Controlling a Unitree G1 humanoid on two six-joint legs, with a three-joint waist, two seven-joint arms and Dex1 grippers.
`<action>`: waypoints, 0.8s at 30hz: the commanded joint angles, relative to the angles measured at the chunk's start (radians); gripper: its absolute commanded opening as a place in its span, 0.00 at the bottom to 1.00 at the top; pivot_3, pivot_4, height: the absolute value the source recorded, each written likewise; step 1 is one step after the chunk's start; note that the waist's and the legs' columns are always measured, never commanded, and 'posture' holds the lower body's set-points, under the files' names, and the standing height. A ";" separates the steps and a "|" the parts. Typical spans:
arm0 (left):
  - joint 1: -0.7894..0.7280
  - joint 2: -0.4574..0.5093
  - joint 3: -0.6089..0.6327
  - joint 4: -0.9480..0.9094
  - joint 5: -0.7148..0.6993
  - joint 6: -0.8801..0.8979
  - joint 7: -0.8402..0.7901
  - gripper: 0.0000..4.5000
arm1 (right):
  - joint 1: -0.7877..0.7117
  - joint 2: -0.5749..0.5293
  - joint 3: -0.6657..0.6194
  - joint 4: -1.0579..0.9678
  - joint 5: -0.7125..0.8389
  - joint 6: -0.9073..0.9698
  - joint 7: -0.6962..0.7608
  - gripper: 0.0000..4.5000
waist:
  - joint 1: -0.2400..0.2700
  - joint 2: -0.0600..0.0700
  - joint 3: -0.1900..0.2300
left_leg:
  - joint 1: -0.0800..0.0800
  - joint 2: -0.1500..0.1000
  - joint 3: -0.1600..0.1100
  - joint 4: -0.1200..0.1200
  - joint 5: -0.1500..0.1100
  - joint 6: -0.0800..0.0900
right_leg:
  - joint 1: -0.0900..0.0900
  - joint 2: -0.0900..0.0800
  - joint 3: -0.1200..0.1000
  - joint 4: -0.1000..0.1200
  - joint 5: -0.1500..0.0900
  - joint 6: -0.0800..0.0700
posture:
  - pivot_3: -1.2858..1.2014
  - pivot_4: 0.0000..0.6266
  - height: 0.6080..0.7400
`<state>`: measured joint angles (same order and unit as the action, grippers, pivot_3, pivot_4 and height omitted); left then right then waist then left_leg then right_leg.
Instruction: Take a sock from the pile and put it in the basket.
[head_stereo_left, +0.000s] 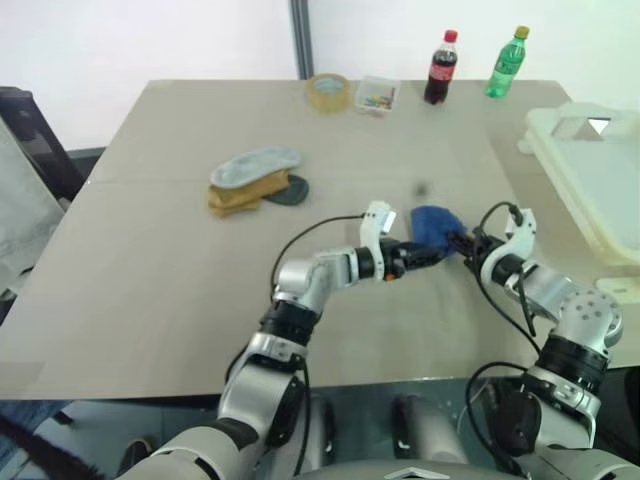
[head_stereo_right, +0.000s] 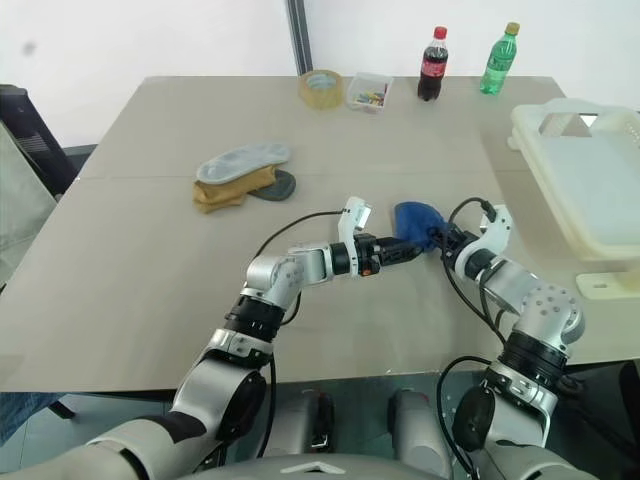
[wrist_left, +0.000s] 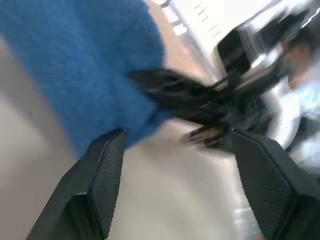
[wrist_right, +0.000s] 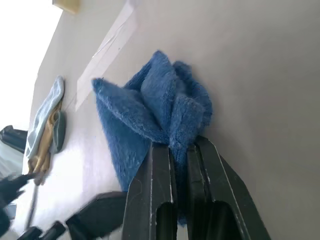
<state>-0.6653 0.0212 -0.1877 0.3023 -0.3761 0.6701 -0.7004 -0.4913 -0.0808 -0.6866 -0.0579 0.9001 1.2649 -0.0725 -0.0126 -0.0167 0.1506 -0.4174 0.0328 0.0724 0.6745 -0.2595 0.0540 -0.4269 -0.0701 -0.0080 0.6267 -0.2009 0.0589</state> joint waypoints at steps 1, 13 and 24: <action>0.028 0.039 -0.083 -0.121 0.126 -0.216 0.001 0.79 | 0.008 -0.037 -0.044 -0.050 0.048 0.006 -0.041 0.01 | 0.002 0.000 0.000 | 0.000 0.000 0.000 0.000 0.000 0.000 | 0.000 0.000 0.000 0.000 0.000 0.000 | 0.52 0.24 1.00; 0.053 0.046 -0.129 -0.165 0.265 -0.558 0.034 0.79 | -0.085 -0.182 -0.146 -0.102 0.263 0.110 -0.236 0.01 | 0.001 0.003 0.000 | 0.000 0.003 0.001 0.000 0.000 0.000 | 0.000 0.000 0.001 0.000 0.000 0.000 | 0.52 0.24 1.00; -0.015 -0.031 -0.147 -0.199 0.301 -0.646 0.080 0.79 | -0.454 -0.500 -0.332 0.339 0.403 -0.034 -0.606 0.01 | 0.004 0.005 0.002 | -0.002 -0.001 0.003 0.000 -0.001 0.002 | -0.002 0.000 0.003 -0.001 0.000 0.000 | 0.52 0.24 1.00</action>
<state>-0.6638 -0.0079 -0.3233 0.1623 -0.0808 0.0373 -0.6071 -0.9148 -0.5511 -0.9747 0.2277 1.2975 1.3193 -0.6274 -0.0090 -0.0116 0.1523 -0.4193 0.0323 0.0756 0.6741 -0.2606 0.0561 -0.4293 -0.0699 -0.0055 0.6253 -0.2009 0.0593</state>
